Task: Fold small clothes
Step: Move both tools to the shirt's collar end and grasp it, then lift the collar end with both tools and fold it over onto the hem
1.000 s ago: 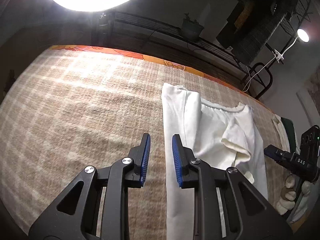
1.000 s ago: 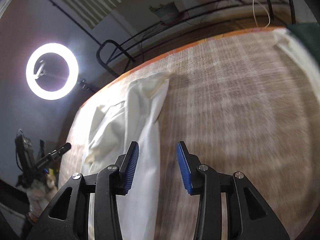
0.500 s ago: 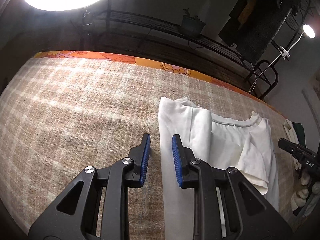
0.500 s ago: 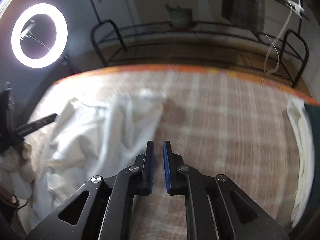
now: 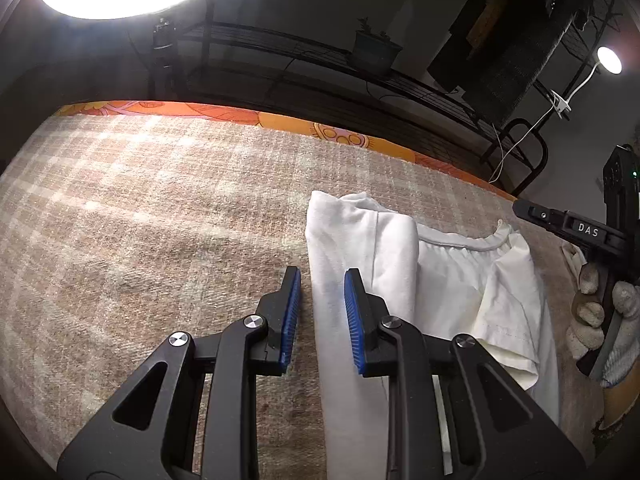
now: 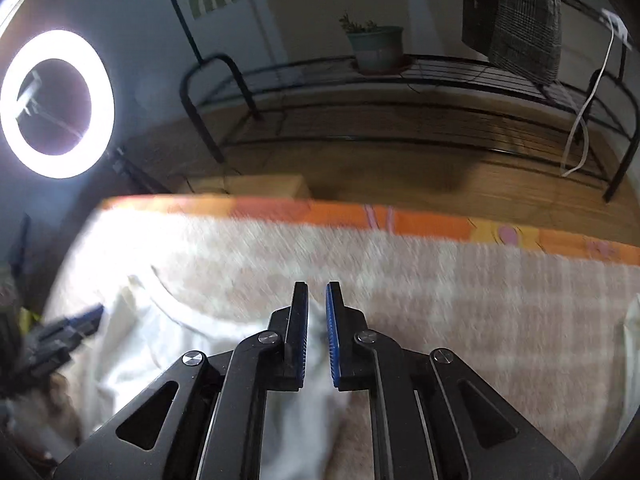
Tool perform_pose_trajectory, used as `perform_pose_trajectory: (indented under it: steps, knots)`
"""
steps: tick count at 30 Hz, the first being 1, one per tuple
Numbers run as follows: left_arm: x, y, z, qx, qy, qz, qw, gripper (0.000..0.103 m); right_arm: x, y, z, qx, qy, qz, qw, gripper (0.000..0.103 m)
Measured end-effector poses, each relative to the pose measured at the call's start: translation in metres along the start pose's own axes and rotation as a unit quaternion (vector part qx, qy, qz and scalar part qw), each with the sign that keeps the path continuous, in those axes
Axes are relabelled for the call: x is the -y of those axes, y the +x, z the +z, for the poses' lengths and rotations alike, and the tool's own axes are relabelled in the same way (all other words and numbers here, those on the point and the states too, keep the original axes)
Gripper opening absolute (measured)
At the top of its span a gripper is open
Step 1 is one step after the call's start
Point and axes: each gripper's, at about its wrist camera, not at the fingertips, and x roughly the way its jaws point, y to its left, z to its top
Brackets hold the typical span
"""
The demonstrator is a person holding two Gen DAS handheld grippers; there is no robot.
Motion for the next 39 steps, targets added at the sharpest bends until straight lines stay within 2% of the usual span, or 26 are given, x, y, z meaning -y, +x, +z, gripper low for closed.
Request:
perform_pose_trajectory:
  steps: [1, 5, 8, 9, 11, 12, 16, 18, 19, 20, 21, 23, 27, 33, 39]
  knots:
    - [-0.002, 0.001, 0.002, -0.004, -0.005, -0.007, 1.0000, 0.022, 0.003, -0.006, 0.001, 0.011, 0.011, 0.015, 1.000, 0.009]
    - [-0.011, 0.004, 0.013, -0.015, -0.020, -0.025, 0.9994, 0.024, 0.029, -0.024, -0.006, 0.026, 0.052, 0.037, 0.998, 0.032]
    - [-0.009, 0.009, 0.022, -0.017, -0.017, -0.023, 0.9994, 0.036, 0.042, -0.023, -0.018, 0.005, 0.077, 0.056, 0.995, 0.033]
    - [-0.008, 0.011, 0.025, -0.018, -0.016, -0.020, 0.9995, 0.036, 0.045, -0.019, -0.022, -0.006, 0.085, 0.062, 0.994, 0.033]
    - [-0.005, 0.016, 0.032, -0.018, -0.015, -0.016, 0.9996, 0.036, 0.049, -0.015, -0.026, -0.012, 0.096, 0.075, 0.992, 0.035]
    - [-0.004, 0.019, 0.034, -0.020, -0.014, -0.017, 0.9996, 0.036, 0.049, -0.016, -0.027, -0.007, 0.098, 0.078, 0.992, 0.039]
    - [0.003, 0.031, 0.041, -0.022, -0.011, -0.014, 0.9996, 0.036, 0.044, -0.011, -0.024, -0.013, 0.100, 0.097, 0.990, 0.039]
    - [0.008, 0.036, 0.044, -0.021, -0.008, -0.014, 0.9997, 0.028, 0.037, -0.007, -0.021, -0.013, 0.081, 0.087, 0.993, 0.039]
    - [0.010, 0.038, 0.045, -0.021, -0.007, -0.010, 0.9997, 0.016, 0.033, -0.005, -0.019, -0.014, 0.073, 0.084, 0.994, 0.034]
    - [0.013, 0.040, 0.045, -0.019, -0.002, -0.002, 0.9998, 0.010, 0.031, -0.004, -0.018, -0.015, 0.069, 0.081, 0.994, 0.017]
    - [0.014, 0.041, 0.046, -0.017, 0.001, 0.001, 0.9999, 0.008, 0.029, 0.000, -0.017, -0.023, 0.068, 0.086, 0.994, 0.005]
    - [0.018, 0.038, 0.045, -0.008, 0.006, 0.004, 0.9999, 0.005, 0.025, 0.002, -0.017, -0.026, 0.063, 0.076, 0.995, 0.005]
    - [0.021, 0.016, 0.044, 0.016, 0.009, -0.003, 0.9998, 0.004, 0.016, -0.013, -0.017, -0.001, 0.048, 0.069, 0.996, 0.004]
    - [0.025, -0.030, 0.038, 0.033, 0.002, -0.020, 0.9992, 0.003, 0.006, -0.063, -0.019, 0.040, 0.049, 0.081, 0.995, 0.004]
    - [0.040, -0.089, 0.013, 0.046, 0.019, -0.019, 0.9986, 0.003, -0.023, -0.113, -0.035, 0.052, 0.027, 0.082, 0.995, 0.004]
